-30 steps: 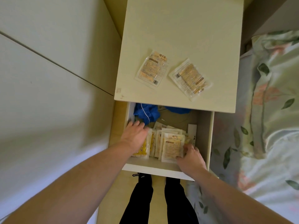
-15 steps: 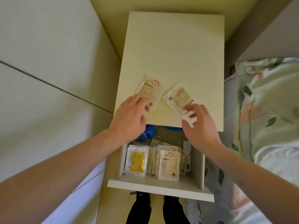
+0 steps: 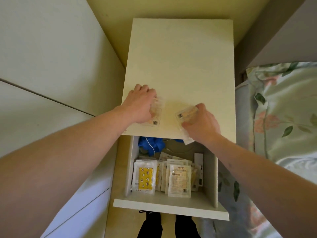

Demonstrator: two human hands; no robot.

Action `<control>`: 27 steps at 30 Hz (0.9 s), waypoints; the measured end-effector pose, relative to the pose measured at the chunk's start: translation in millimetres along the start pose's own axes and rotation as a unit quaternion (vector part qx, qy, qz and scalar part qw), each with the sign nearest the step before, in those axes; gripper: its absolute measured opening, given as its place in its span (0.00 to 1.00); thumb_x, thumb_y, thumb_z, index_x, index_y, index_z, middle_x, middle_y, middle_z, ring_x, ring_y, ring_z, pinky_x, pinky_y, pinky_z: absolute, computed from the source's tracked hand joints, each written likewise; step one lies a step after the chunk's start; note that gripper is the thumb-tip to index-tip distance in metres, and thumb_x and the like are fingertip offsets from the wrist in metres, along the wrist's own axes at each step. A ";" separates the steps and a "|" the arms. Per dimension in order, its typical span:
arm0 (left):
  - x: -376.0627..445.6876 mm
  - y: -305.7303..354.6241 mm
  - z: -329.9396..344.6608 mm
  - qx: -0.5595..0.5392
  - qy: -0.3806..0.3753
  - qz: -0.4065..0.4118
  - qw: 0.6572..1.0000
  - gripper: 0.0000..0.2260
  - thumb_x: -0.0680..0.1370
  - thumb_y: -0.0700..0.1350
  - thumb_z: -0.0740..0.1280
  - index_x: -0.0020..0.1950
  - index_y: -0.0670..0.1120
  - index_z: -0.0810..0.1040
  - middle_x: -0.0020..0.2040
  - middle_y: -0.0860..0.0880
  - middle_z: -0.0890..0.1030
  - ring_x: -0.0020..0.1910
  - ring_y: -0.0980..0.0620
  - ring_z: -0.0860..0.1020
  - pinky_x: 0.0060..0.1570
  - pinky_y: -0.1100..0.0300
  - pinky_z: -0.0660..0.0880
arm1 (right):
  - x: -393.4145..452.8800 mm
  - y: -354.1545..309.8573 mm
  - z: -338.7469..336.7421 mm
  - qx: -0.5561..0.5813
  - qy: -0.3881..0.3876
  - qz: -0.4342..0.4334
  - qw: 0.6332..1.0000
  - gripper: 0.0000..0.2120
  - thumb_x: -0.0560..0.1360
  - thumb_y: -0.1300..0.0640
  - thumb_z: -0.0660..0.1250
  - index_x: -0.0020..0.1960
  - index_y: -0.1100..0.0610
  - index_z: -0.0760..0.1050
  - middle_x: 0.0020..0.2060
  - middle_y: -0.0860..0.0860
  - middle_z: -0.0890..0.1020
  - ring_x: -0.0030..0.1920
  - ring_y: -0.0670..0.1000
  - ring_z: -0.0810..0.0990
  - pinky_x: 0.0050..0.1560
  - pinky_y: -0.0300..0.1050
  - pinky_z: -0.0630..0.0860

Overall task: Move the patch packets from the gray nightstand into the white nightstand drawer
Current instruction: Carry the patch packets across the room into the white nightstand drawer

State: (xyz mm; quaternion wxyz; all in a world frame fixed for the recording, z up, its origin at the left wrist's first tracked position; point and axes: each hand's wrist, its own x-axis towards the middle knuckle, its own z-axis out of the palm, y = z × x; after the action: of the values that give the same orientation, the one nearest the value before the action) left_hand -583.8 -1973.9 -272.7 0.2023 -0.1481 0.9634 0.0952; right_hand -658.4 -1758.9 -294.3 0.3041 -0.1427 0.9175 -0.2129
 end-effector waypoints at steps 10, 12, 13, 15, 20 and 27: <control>-128.9 11.1 84.4 -0.193 -0.141 0.009 0.971 0.07 0.84 0.46 0.61 0.47 0.56 0.70 0.43 0.56 0.75 0.39 0.57 0.76 0.38 0.62 0.72 | -102.5 84.5 71.0 0.210 -0.214 0.122 0.946 0.16 0.80 0.55 0.69 0.67 0.50 0.74 0.55 0.43 0.82 0.55 0.45 0.82 0.42 0.32 0.77; -138.6 13.4 111.2 -0.162 -0.167 0.005 0.973 0.06 0.82 0.43 0.63 0.52 0.55 0.74 0.45 0.56 0.76 0.41 0.57 0.77 0.39 0.62 0.73 | -104.2 100.8 90.9 0.189 -0.199 0.174 0.946 0.16 0.80 0.54 0.68 0.67 0.51 0.74 0.54 0.45 0.82 0.53 0.48 0.82 0.39 0.34 0.78; -141.2 15.3 123.0 -0.147 -0.174 0.008 0.974 0.08 0.81 0.41 0.64 0.56 0.55 0.75 0.49 0.56 0.78 0.43 0.57 0.77 0.43 0.62 0.75 | -104.4 105.9 99.2 0.169 -0.196 0.191 0.947 0.16 0.80 0.54 0.68 0.67 0.51 0.74 0.54 0.46 0.82 0.53 0.49 0.82 0.42 0.39 0.81; -142.8 19.2 146.4 -0.121 -0.165 0.012 0.979 0.14 0.79 0.40 0.66 0.63 0.55 0.75 0.56 0.56 0.79 0.51 0.57 0.77 0.56 0.60 0.74 | -104.6 114.8 114.3 0.123 -0.194 0.207 0.951 0.16 0.79 0.53 0.67 0.66 0.51 0.74 0.53 0.46 0.81 0.52 0.51 0.81 0.50 0.46 0.82; -140.4 24.6 185.7 0.022 -0.112 0.023 0.993 0.23 0.75 0.41 0.68 0.69 0.49 0.73 0.64 0.50 0.78 0.66 0.48 0.70 0.72 0.48 0.66 | -106.4 120.1 133.3 0.044 -0.173 0.192 0.965 0.14 0.80 0.57 0.66 0.65 0.53 0.73 0.49 0.48 0.79 0.46 0.50 0.79 0.41 0.41 0.76; -160.7 34.2 193.5 0.056 -0.053 -0.021 0.997 0.33 0.73 0.45 0.72 0.77 0.45 0.67 0.74 0.46 0.68 0.75 0.44 0.62 0.76 0.47 0.58 | -118.8 118.0 127.1 -0.060 -0.169 0.178 0.968 0.14 0.78 0.52 0.66 0.62 0.51 0.70 0.46 0.46 0.79 0.44 0.50 0.78 0.38 0.43 0.74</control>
State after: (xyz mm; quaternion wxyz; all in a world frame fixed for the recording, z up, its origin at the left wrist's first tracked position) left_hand -384.4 -1855.1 -375.5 0.2633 -0.1517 0.9517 0.0443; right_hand -503.4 -1648.5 -383.6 0.4783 -0.0290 0.8747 -0.0732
